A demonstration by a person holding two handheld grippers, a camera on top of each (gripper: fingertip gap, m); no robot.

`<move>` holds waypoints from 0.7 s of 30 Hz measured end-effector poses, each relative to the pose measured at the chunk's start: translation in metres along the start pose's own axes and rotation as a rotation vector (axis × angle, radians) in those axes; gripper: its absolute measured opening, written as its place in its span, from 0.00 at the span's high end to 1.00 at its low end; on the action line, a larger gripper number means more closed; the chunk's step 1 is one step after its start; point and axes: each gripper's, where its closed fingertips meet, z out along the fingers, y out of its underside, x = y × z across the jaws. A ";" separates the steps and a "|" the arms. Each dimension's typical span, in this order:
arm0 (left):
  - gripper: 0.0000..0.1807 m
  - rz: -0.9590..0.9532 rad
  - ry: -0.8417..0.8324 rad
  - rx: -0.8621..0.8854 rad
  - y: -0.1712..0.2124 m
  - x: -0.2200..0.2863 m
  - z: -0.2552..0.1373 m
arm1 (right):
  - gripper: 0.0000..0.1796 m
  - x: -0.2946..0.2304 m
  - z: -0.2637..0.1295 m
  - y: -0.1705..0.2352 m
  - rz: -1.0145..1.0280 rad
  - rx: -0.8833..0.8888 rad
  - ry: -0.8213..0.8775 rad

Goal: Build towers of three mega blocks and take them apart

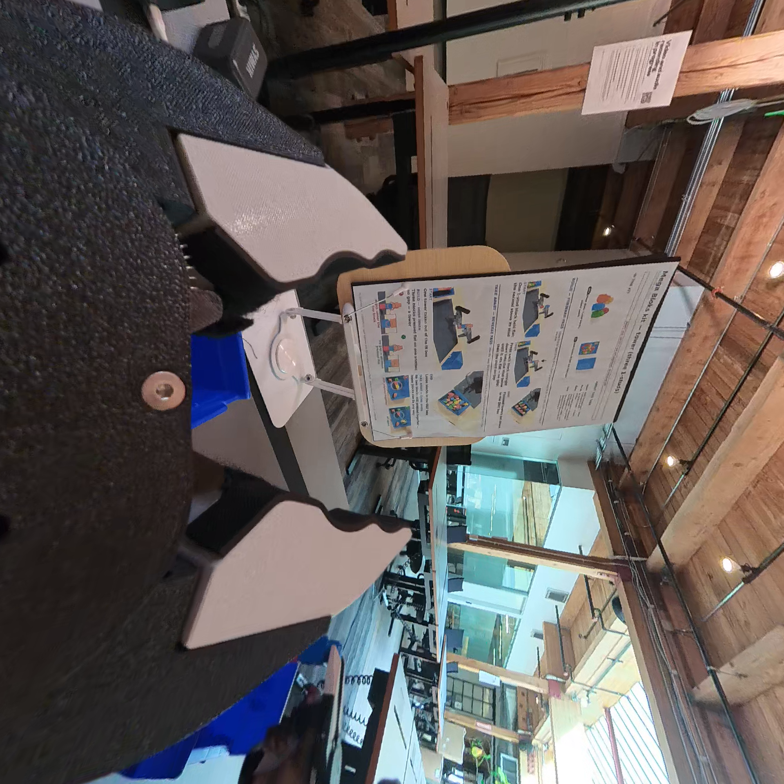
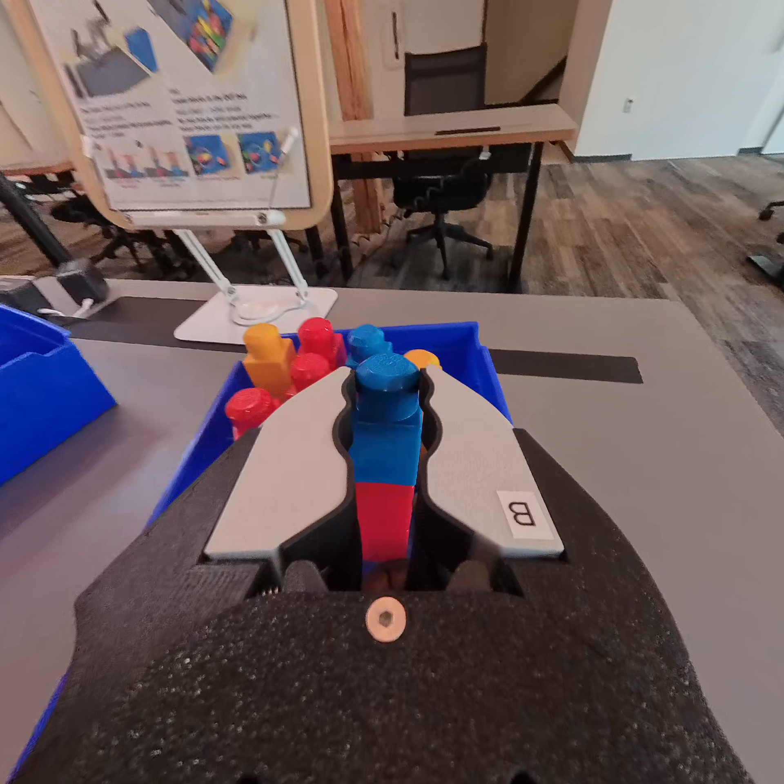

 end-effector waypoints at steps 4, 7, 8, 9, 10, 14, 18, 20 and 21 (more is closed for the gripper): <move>0.43 -0.017 0.012 -0.002 0.001 0.001 -0.001 | 0.85 0.019 0.010 0.015 -0.006 -0.041 0.115; 0.45 0.010 -0.012 -0.049 0.008 -0.003 -0.001 | 0.85 0.032 0.016 0.022 -0.016 -0.048 0.212; 0.45 0.025 -0.021 -0.071 0.012 -0.005 -0.001 | 0.85 0.035 0.018 0.024 -0.016 -0.051 0.230; 0.45 0.044 -0.031 -0.092 0.015 -0.006 -0.001 | 0.85 0.035 0.020 0.026 -0.017 -0.051 0.239; 0.45 0.065 -0.042 -0.110 0.018 -0.008 -0.001 | 0.85 0.035 0.023 0.028 -0.019 -0.051 0.241; 0.44 0.137 -0.066 -0.207 0.032 -0.013 -0.003 | 0.85 0.035 0.030 0.035 -0.024 -0.061 0.238; 0.41 0.208 -0.091 -0.374 0.058 -0.020 -0.008 | 0.85 0.035 0.030 0.038 -0.023 -0.068 0.216; 0.41 0.248 -0.118 -0.415 0.063 -0.025 -0.010 | 0.84 0.034 0.028 0.036 -0.022 -0.058 0.212; 0.41 0.253 -0.122 -0.425 0.064 -0.026 -0.011 | 0.84 0.033 0.028 0.034 -0.017 -0.051 0.203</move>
